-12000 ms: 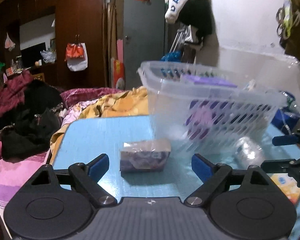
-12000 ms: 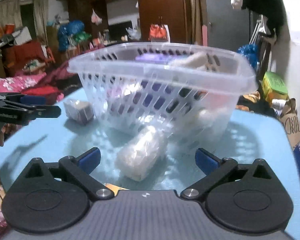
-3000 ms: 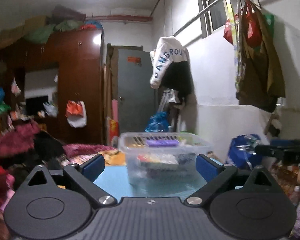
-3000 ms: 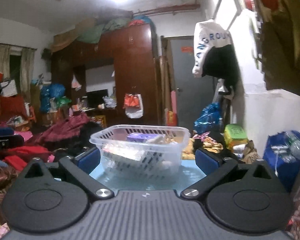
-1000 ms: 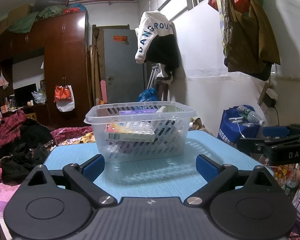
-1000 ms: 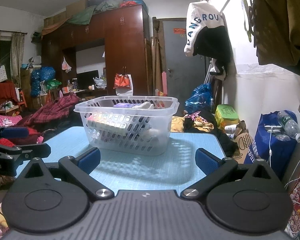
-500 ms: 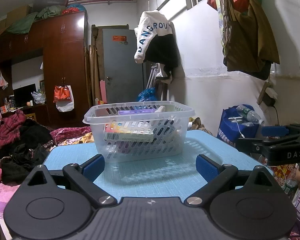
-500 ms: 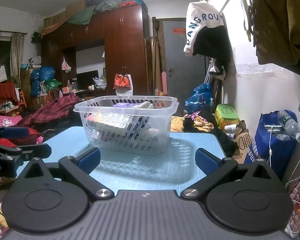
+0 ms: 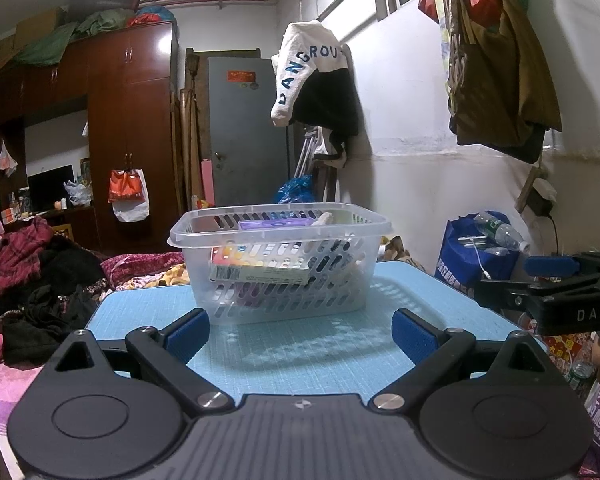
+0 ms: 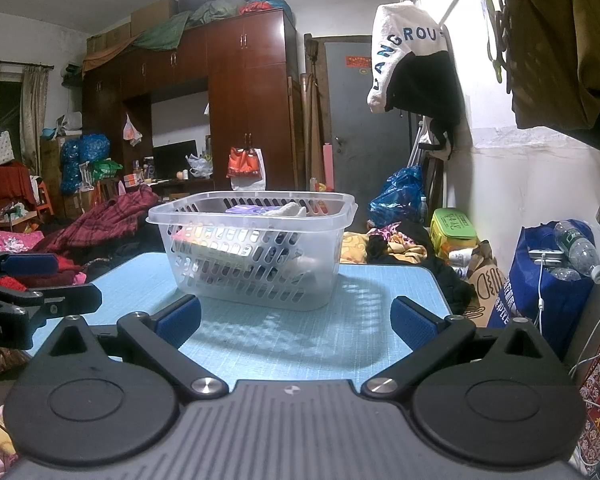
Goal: Organize objects
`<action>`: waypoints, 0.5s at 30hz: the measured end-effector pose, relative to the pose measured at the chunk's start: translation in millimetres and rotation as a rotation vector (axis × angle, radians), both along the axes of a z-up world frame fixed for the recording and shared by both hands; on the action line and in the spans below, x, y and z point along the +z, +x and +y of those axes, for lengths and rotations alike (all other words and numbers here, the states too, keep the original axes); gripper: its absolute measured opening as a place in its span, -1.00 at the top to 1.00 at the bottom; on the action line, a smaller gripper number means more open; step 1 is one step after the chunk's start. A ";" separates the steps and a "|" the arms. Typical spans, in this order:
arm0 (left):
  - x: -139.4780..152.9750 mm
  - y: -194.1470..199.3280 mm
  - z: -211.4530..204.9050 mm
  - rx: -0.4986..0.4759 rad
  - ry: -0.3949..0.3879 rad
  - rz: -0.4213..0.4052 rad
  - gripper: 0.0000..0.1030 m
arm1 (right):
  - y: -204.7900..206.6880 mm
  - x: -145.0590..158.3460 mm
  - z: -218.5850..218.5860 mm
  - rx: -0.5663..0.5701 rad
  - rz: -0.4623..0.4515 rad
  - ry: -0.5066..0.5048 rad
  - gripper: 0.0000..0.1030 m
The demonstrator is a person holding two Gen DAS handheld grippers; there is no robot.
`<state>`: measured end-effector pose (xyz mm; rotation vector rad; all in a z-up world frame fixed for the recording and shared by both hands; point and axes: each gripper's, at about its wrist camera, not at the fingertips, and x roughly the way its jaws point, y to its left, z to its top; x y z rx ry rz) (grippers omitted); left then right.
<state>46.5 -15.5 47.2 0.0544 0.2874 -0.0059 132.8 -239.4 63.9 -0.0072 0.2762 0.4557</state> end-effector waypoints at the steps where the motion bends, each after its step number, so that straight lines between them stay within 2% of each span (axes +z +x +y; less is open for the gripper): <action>1: 0.0 0.0 -0.3 0.000 -0.001 0.000 -0.92 | 0.0 0.0 0.0 0.000 0.000 0.000 -1.00; 15: -0.5 1.2 -0.5 -0.002 -0.005 -0.005 -0.92 | 0.0 0.0 -0.1 0.000 0.000 0.000 -1.00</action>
